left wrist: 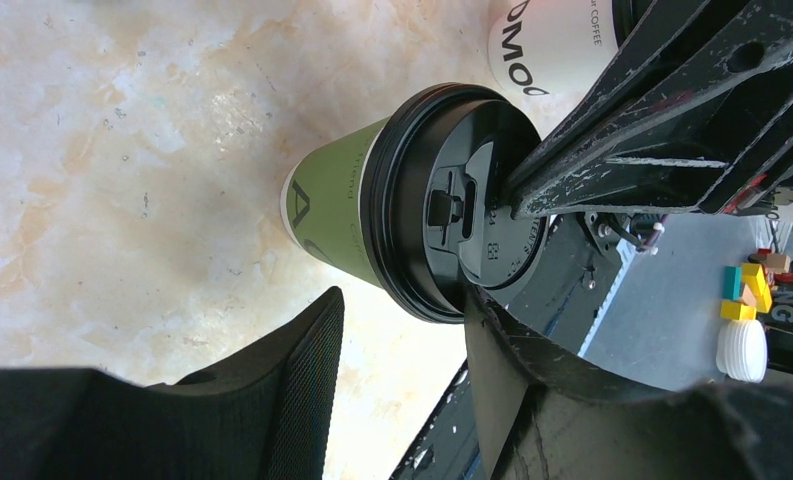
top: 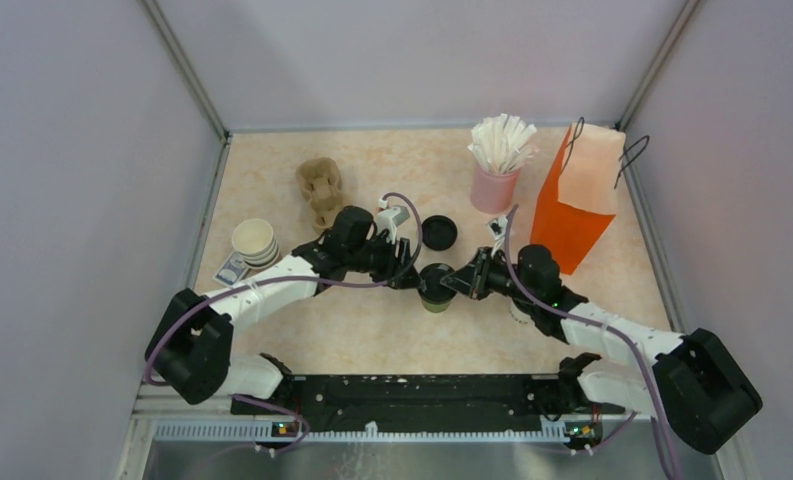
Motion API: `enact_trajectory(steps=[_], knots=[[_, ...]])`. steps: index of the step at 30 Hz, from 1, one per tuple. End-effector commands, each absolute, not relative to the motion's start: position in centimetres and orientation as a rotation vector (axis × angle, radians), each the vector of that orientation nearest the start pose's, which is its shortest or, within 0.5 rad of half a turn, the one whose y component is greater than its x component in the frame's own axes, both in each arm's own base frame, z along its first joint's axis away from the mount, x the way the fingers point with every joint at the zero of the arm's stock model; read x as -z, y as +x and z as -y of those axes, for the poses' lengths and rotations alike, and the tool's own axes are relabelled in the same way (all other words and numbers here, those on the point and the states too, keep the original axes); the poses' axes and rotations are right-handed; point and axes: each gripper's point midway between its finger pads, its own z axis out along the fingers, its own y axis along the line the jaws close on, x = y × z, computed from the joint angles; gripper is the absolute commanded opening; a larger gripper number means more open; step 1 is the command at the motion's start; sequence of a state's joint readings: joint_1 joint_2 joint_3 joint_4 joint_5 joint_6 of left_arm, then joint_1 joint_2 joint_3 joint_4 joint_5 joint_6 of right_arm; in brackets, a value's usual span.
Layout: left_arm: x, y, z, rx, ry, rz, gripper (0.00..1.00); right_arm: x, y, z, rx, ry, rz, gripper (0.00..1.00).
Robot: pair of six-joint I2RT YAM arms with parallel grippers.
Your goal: Pack the takeout coffee
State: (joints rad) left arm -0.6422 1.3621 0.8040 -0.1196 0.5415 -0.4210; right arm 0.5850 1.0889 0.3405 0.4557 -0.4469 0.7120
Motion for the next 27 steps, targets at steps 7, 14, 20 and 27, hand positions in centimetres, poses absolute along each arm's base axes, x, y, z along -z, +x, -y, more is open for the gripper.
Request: enact_trajectory(steps=[7,14,20,27], knots=[[-11.2,22.3,28.9,1.082,0.566,-2.376,0.53,-6.8,20.1,-23.1,-1.102,-0.091,-2.267,0.04],[-12.0,22.9,29.3,1.08,0.579,-2.363,0.53,-15.6,21.6,-25.3,-1.225,-0.197,-2.075,0.06],[-12.0,22.9,29.4,1.088,0.586,-2.357,0.53,-19.3,22.4,-26.5,-1.27,-0.265,-1.998,0.07],[-12.0,22.9,29.4,1.088,0.596,-2.353,0.53,-18.1,24.5,-27.0,-1.243,-0.272,-2.018,0.07]])
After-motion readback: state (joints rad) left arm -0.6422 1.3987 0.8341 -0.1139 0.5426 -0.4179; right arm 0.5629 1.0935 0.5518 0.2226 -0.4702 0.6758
